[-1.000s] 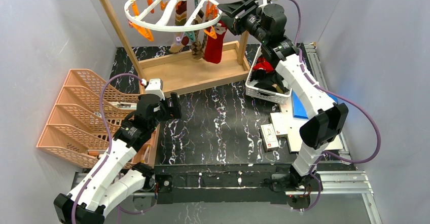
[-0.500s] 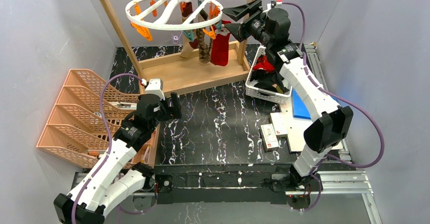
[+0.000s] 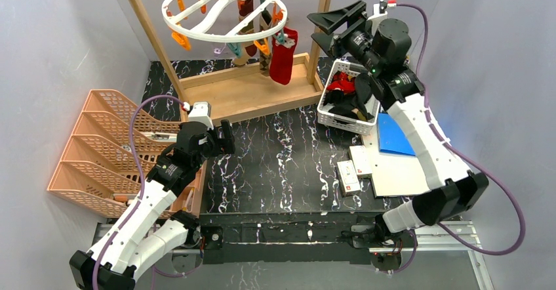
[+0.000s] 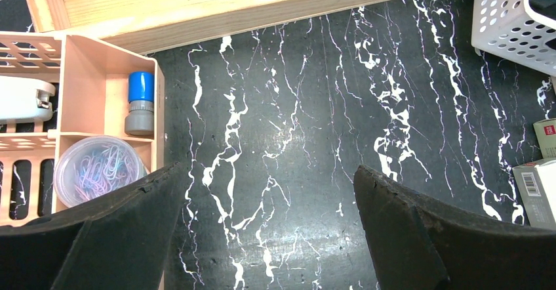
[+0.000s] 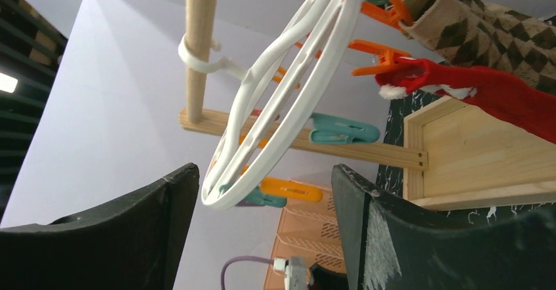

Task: Clip the socks to the hanger
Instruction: Rotate the hanger at the clothesline.

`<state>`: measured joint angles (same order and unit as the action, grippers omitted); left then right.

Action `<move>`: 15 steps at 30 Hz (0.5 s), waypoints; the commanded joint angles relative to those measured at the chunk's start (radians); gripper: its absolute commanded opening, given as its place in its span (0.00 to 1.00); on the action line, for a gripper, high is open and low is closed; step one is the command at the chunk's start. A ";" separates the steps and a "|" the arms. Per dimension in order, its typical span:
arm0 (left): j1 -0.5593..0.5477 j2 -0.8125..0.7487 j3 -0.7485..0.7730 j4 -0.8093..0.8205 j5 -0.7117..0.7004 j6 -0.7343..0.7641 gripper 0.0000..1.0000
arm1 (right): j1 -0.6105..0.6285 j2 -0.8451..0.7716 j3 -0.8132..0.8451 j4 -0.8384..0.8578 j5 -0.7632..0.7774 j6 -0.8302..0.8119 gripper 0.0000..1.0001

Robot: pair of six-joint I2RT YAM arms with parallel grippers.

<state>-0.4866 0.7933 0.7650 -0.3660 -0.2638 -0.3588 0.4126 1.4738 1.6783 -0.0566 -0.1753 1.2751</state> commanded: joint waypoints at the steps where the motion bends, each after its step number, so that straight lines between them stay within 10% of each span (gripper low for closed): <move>1: -0.004 0.003 -0.010 0.007 0.010 0.010 0.98 | 0.040 -0.086 -0.047 0.043 -0.054 0.001 0.81; 15: -0.004 0.013 -0.013 0.007 0.012 0.011 0.98 | 0.397 -0.015 0.007 0.130 0.097 0.080 0.83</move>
<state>-0.4866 0.8082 0.7609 -0.3595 -0.2531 -0.3584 0.7692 1.4132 1.6382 -0.0120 -0.1413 1.3266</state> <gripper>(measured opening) 0.983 0.830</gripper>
